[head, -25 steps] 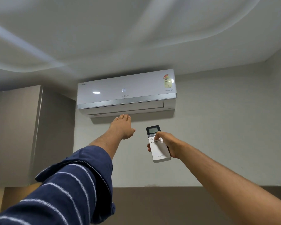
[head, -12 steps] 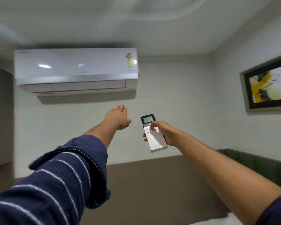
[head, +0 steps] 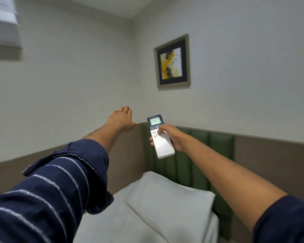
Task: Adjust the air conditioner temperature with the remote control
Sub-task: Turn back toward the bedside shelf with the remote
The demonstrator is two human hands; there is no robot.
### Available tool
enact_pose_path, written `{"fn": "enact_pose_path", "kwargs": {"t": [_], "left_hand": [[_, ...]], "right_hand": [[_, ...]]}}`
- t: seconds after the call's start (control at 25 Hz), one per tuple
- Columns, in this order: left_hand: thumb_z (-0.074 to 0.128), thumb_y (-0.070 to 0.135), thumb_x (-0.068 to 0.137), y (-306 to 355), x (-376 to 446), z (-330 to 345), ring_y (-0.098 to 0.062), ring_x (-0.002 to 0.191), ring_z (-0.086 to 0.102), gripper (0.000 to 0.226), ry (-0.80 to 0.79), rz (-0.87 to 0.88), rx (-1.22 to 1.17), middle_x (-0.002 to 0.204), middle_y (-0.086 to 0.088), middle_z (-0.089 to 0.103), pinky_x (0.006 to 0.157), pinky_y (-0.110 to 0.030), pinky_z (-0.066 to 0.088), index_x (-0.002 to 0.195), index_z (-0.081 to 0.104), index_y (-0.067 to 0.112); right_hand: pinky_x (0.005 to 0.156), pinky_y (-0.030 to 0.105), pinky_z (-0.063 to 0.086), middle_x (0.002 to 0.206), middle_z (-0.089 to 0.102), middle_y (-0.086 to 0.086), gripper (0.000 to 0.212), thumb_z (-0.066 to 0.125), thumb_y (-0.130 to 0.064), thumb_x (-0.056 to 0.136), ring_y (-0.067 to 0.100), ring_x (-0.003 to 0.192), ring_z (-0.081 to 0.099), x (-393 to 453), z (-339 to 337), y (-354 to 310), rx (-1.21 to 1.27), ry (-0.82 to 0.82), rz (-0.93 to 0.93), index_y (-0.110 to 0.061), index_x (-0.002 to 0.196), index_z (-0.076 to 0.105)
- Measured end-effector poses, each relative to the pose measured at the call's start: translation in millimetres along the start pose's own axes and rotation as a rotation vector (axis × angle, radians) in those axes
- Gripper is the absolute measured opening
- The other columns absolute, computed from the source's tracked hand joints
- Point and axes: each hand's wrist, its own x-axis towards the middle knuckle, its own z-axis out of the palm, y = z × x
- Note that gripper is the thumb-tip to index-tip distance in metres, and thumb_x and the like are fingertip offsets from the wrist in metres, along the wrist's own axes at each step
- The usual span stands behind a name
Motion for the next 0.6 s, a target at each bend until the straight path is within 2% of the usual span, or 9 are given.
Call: {"fn": "enact_pose_path", "kwargs": {"t": [0.12,0.24,0.4,0.6], "left_hand": [[0.036,0.043,0.098,107,29,33,-0.025,0.152,0.006,0.073,-0.019,0.143,-0.091,0.164,-0.009,0.005,0.123,-0.039,0.011,0.155,0.007,0.006],[0.036,0.043,0.098,219,49,67,-0.025,0.152,0.004,0.074,-0.049,0.287,-0.173,0.164,-0.01,0.004,0.123,-0.039,0.009,0.155,0.007,0.005],[0.034,0.043,0.099,369,56,133,-0.024,0.152,0.001,0.074,-0.109,0.472,-0.228,0.164,-0.009,0.0,0.123,-0.038,0.007,0.155,0.004,0.005],[0.028,0.044,0.1,497,33,218,-0.024,0.152,0.001,0.072,-0.208,0.659,-0.216,0.164,-0.009,0.0,0.123,-0.038,0.006,0.155,0.005,0.006]], "right_hand": [[0.069,0.034,0.056,0.091,0.068,0.016,0.025,0.043,-0.007,0.09,0.028,0.076,0.069,-33,-91,39,0.023,0.157,0.037,-0.014,0.114,0.043],[0.076,0.037,0.055,0.097,0.068,0.019,0.028,0.042,-0.003,0.09,0.032,0.081,0.067,-65,-179,82,0.056,0.318,0.102,-0.011,0.117,0.043],[0.107,0.047,0.042,0.128,0.061,0.025,0.038,0.044,-0.002,0.091,0.037,0.117,0.059,-103,-291,166,-0.007,0.508,0.219,-0.005,0.128,0.045],[0.111,0.05,0.037,0.136,0.052,0.029,0.046,0.043,0.006,0.093,0.041,0.126,0.051,-157,-369,292,0.147,0.707,0.39,0.002,0.139,0.036]]}}
